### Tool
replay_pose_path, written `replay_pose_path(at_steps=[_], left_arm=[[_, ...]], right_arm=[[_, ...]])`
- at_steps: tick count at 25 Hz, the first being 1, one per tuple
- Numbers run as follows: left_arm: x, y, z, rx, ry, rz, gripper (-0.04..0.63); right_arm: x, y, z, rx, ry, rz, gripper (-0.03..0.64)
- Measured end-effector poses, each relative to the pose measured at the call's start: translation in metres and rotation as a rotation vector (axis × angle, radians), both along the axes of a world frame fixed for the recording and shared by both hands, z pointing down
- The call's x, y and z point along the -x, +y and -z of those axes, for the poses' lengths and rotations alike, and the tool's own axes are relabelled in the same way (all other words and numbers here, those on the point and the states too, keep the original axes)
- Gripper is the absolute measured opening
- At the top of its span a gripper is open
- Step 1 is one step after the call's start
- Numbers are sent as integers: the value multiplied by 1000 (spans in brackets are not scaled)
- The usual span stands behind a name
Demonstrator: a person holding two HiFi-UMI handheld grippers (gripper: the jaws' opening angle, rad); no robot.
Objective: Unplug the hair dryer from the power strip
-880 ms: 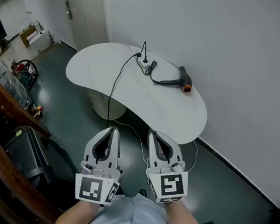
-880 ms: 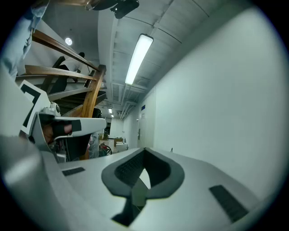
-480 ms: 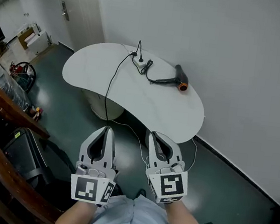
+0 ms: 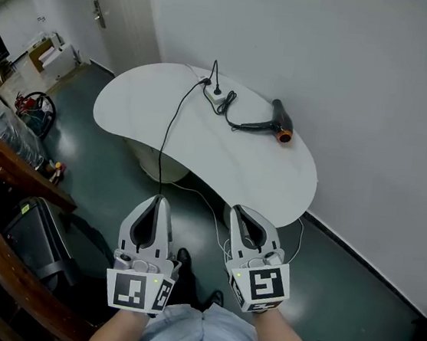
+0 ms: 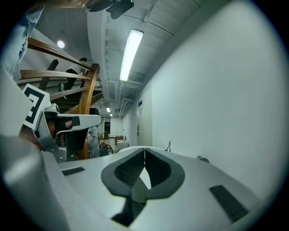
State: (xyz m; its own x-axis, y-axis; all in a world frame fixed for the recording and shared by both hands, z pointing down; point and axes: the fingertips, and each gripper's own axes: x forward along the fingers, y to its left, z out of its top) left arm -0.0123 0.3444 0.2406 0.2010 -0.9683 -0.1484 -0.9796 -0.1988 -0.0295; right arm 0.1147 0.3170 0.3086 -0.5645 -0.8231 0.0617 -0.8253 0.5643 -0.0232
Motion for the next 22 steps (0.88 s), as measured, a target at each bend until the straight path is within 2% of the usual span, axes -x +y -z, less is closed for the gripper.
replay_pose_path(at_steps=[8,14,22], left_arm=[[43,-92,-13,37,1,-21,-2],[65,-153,1,17,-5,-73,-2],[89,-210,9,-10,-4,-134,-2]], right_arm=[[47,-90,-15,43,12,-2,2],[69,-150,5,16,12,-42,2],[94,-205,16,-11,18,-92,2]])
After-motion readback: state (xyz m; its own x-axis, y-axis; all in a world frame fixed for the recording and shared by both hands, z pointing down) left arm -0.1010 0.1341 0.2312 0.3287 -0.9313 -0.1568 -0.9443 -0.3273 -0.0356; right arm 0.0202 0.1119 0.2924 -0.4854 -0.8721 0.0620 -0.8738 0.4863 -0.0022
